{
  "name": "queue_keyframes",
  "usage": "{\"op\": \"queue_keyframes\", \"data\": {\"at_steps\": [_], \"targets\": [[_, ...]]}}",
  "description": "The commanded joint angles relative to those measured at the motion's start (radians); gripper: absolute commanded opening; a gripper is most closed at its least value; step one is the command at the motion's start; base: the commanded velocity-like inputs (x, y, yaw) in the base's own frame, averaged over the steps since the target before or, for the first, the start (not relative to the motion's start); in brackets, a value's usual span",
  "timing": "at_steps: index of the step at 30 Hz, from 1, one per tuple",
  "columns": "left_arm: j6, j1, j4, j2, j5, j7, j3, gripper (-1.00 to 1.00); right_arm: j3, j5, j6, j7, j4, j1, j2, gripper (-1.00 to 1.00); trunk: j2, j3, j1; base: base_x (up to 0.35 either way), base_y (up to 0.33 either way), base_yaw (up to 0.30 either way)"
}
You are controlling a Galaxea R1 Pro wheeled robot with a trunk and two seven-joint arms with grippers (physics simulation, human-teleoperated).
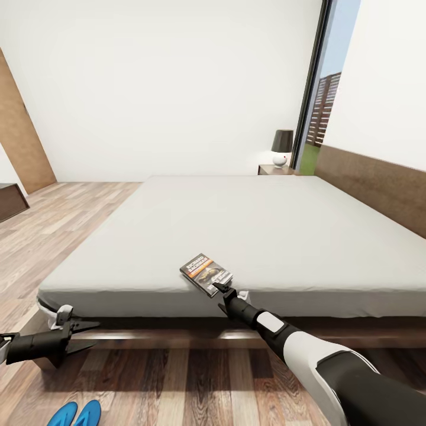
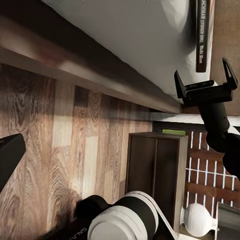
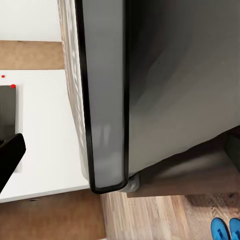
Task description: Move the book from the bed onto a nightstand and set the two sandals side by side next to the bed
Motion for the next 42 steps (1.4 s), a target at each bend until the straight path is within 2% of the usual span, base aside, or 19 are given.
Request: {"op": "queue_keyframes", "data": {"at_steps": [1,17,42], "targets": [[0.011,0.0,0.0,0.0,-0.007,-0.005,0.005,1.0,0.007,-0.011,0.004,0.003,0.001,-0.001,0.0,1.0,0.0,-0.001,0.0,0.0,0.0,0.0],[0.011,0.0,0.0,0.002,-0.007,-0.005,0.005,1.0,0.008,-0.011,0.004,0.001,0.001,-0.001,0.0,1.0,0.0,-0.001,0.0,0.0,0.077,0.0],[0.011,0.001,0.0,0.008,-0.007,-0.005,0.005,1.0,0.009,-0.011,0.003,0.001,0.001,-0.001,0.0,1.0,0.0,-0.001,0.0,0.0,0.006,0.0]]}}
